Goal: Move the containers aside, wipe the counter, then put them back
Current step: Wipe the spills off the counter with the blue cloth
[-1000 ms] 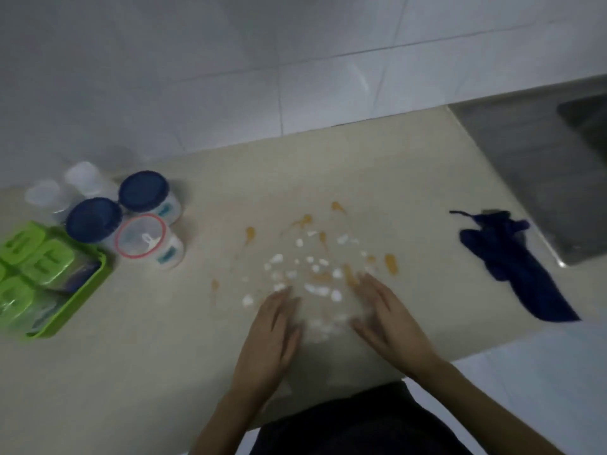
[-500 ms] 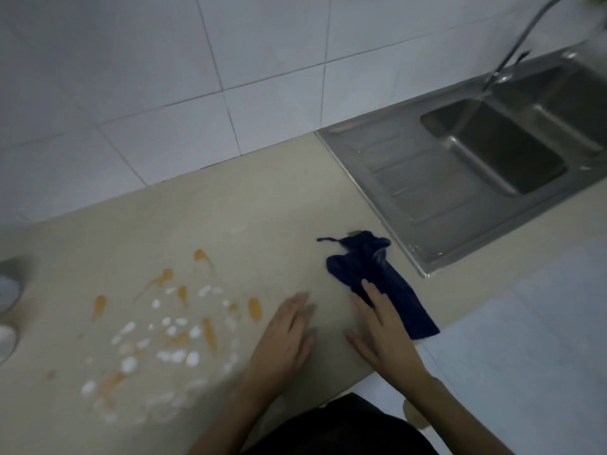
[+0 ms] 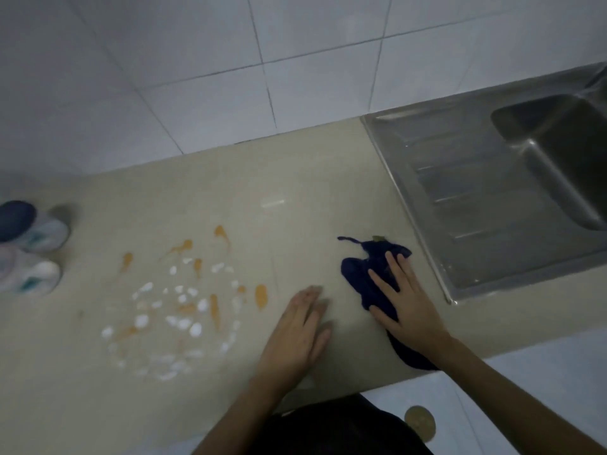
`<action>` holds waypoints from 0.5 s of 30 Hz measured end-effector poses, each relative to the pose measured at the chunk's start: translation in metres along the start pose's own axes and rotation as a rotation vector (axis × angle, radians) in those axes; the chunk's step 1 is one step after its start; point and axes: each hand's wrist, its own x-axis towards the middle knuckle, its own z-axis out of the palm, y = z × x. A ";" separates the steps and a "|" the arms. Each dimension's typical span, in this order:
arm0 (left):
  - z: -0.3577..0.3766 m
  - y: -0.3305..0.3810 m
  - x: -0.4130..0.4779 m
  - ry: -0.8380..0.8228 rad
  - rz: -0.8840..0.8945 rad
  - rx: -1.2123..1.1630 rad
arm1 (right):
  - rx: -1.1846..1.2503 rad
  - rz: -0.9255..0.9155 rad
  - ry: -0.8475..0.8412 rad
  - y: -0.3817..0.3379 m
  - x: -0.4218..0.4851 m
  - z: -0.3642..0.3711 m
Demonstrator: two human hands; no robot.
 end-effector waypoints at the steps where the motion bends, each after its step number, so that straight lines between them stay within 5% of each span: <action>1: -0.001 -0.004 -0.006 0.015 -0.039 -0.018 | 0.007 -0.003 0.001 -0.002 0.002 0.001; 11: -0.010 -0.061 -0.103 0.128 -0.461 0.001 | -0.152 -0.253 -0.105 -0.171 0.057 0.074; 15: -0.027 -0.099 -0.157 0.137 -0.556 0.006 | -0.140 -0.252 -0.105 -0.183 0.055 0.082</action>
